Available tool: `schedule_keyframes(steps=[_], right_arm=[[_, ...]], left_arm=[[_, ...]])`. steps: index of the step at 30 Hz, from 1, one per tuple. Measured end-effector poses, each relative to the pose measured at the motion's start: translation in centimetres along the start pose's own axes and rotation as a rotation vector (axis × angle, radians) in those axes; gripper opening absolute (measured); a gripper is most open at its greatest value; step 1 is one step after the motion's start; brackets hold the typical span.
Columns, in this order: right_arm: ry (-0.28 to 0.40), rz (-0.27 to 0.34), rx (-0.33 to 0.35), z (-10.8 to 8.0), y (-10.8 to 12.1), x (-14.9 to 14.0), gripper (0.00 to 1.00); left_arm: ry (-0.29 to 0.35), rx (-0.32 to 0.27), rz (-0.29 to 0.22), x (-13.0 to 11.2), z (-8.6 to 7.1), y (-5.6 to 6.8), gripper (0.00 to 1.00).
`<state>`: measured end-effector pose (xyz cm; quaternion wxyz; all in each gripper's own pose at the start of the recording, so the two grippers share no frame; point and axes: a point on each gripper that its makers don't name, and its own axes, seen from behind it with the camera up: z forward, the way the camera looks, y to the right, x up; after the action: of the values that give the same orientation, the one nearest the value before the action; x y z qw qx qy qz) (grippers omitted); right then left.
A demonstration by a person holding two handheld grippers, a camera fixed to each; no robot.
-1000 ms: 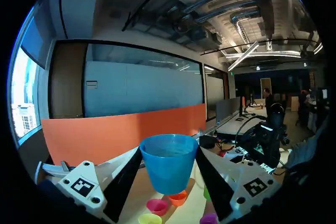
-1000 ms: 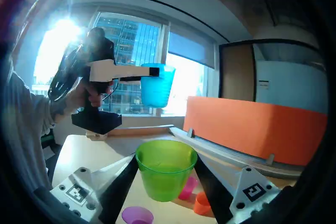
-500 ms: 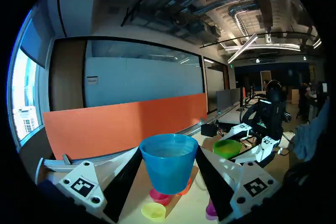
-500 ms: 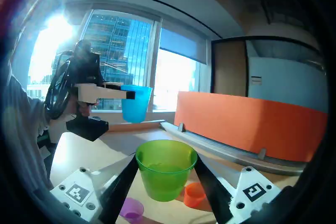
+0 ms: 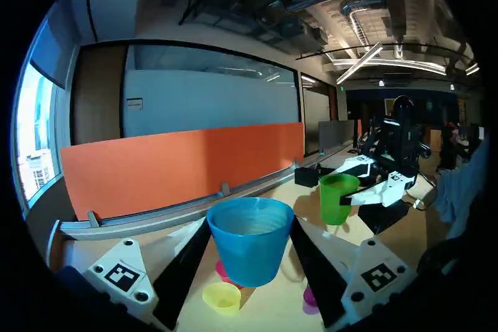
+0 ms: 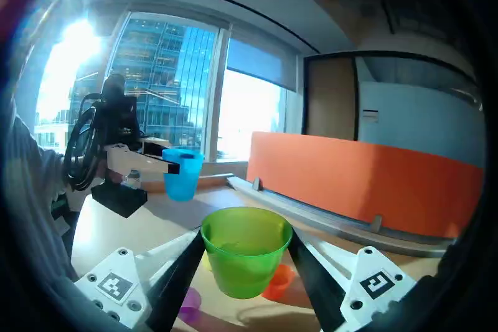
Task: Pour water
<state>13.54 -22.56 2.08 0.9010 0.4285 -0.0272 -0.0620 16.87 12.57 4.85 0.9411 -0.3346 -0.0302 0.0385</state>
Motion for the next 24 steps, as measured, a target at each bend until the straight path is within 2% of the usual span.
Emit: schedule_keyframes(steps=[11, 24], right_arm=[[-0.015, 0.015, -0.022, -1.1, 1.4, -0.4, 0.91], [-0.091, 0.004, -0.004, -1.8, 1.8, -2.5, 0.92]], left_arm=[[-0.052, -0.017, 0.016, -2.5, 0.0, 0.6, 0.88], [-0.139, -0.048, 0.032, -5.8, 0.0, 1.1, 0.88]])
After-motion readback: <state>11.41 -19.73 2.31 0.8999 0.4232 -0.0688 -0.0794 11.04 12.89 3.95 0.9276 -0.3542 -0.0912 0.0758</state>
